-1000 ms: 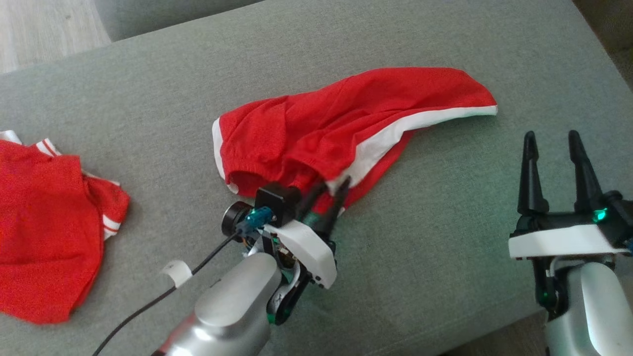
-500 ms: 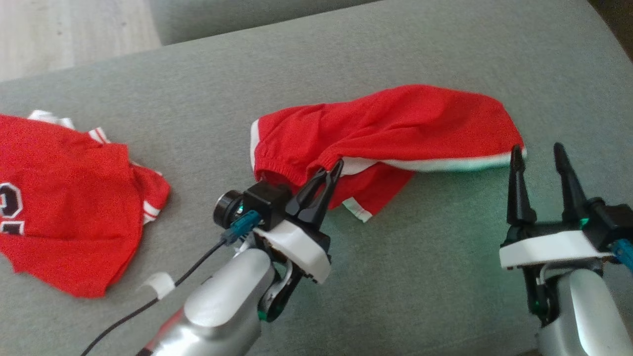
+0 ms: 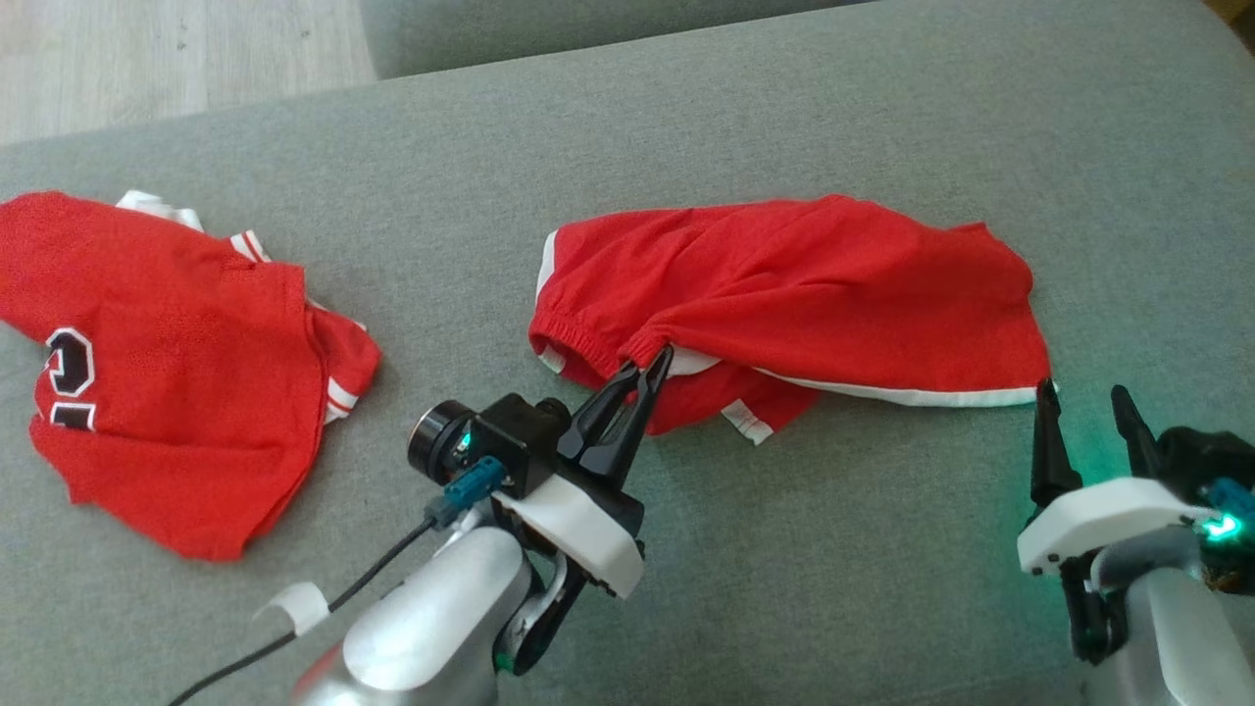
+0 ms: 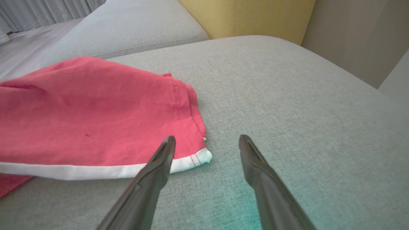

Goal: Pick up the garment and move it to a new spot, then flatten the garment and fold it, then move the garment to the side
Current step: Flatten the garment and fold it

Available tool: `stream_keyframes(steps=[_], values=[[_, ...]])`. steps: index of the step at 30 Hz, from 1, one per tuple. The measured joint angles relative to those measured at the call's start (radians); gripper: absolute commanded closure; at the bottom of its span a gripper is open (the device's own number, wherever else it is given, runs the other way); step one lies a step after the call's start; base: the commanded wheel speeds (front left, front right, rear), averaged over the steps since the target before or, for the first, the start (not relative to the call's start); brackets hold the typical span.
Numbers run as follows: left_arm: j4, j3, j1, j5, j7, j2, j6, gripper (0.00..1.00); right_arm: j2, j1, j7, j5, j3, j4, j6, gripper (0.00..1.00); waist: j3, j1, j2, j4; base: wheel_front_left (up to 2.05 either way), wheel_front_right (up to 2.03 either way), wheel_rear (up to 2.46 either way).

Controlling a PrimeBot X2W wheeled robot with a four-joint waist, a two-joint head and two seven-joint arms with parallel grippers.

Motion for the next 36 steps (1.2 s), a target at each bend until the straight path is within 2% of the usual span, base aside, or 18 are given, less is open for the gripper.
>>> stream_keyframes(steps=[12, 23, 24, 25, 26, 31, 36], values=[[-0.041, -0.014, 0.0, 0.007, 0.001, 0.005, 0.013, 1.0, 0.0, -0.101, 0.013, -0.053, -0.044, 0.183, 0.0, 0.0, 0.015, 0.0, 0.0, 0.011, 0.0, 0.0, 0.0], [-0.058, -0.017, -0.002, 0.008, 0.009, 0.015, 0.014, 1.0, -0.001, -0.18, 0.018, -0.08, -0.055, 0.268, 0.0, 0.0, 0.044, 0.0001, 0.0, 0.026, 0.0, 0.0, 0.0], [-0.058, -0.017, -0.002, 0.008, 0.009, 0.016, 0.014, 1.0, -0.001, -0.185, 0.017, -0.08, -0.053, 0.274, 0.0, 0.27, 0.044, 0.0, 0.0, 0.026, 0.0, 0.0, 0.0], [-0.058, -0.017, -0.002, 0.008, 0.009, 0.018, 0.014, 1.0, -0.002, -0.187, 0.017, -0.081, -0.051, 0.278, 0.0, 0.72, 0.044, 0.0001, 0.0, 0.026, 0.0, 0.0, 0.0], [-0.058, -0.017, -0.002, 0.008, 0.01, 0.021, 0.014, 1.0, -0.002, -0.19, 0.016, -0.081, -0.044, 0.286, 0.0, 1.0, 0.042, 0.0001, 0.0, 0.026, 0.0, 0.0, 0.0], [-0.055, -0.017, -0.002, 0.005, 0.01, 0.03, 0.021, 1.0, -0.001, -0.195, -0.009, -0.078, -0.015, 0.3, 0.0, 1.0, 0.022, 0.0001, 0.0, 0.024, 0.0, 0.0, 0.0], [-0.054, -0.015, -0.002, 0.005, 0.012, 0.043, 0.023, 1.0, -0.001, -0.195, -0.027, -0.004, 0.039, 0.257, 0.0, 1.0, -0.012, 0.0, 0.0, 0.02, 0.0, 0.0, 0.0]])
